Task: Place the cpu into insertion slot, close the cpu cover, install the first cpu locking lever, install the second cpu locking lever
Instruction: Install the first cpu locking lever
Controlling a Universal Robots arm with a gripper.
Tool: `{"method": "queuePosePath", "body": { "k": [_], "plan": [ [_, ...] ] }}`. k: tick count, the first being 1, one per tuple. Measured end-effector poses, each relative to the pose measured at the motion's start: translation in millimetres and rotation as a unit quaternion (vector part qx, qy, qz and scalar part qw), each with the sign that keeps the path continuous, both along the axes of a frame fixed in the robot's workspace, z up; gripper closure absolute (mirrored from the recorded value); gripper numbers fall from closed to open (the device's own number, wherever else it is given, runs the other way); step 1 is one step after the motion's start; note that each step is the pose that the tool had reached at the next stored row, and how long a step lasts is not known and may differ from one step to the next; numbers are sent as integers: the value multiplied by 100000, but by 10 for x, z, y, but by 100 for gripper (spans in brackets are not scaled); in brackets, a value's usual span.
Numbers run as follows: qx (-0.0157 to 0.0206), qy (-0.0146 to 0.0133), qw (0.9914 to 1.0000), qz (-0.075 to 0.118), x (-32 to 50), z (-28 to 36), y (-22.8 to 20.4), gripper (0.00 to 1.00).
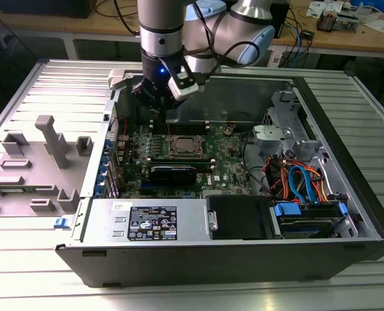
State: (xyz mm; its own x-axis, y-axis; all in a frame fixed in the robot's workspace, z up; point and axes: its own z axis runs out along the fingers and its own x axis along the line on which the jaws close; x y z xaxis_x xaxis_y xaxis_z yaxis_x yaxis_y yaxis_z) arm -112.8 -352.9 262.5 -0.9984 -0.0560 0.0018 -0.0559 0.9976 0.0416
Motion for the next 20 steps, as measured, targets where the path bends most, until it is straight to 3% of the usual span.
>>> {"method": "queuePosePath", "body": {
  "k": [4, 9, 11, 15, 17, 20],
  "plan": [
    [-10, -13, 100000, 3, 129, -6, 18, 89],
    [-27, -120, 100000, -2, 148, -18, 18, 89],
    [-15, -521, 99999, 0, 148, -19, 18, 89],
    [-17, -562, 99998, 2, 148, -19, 18, 89],
    [-17, -1189, 99993, 2, 148, -19, 18, 89],
    [-16, -1213, 99993, -3, 148, -19, 18, 89]
  ]
}}
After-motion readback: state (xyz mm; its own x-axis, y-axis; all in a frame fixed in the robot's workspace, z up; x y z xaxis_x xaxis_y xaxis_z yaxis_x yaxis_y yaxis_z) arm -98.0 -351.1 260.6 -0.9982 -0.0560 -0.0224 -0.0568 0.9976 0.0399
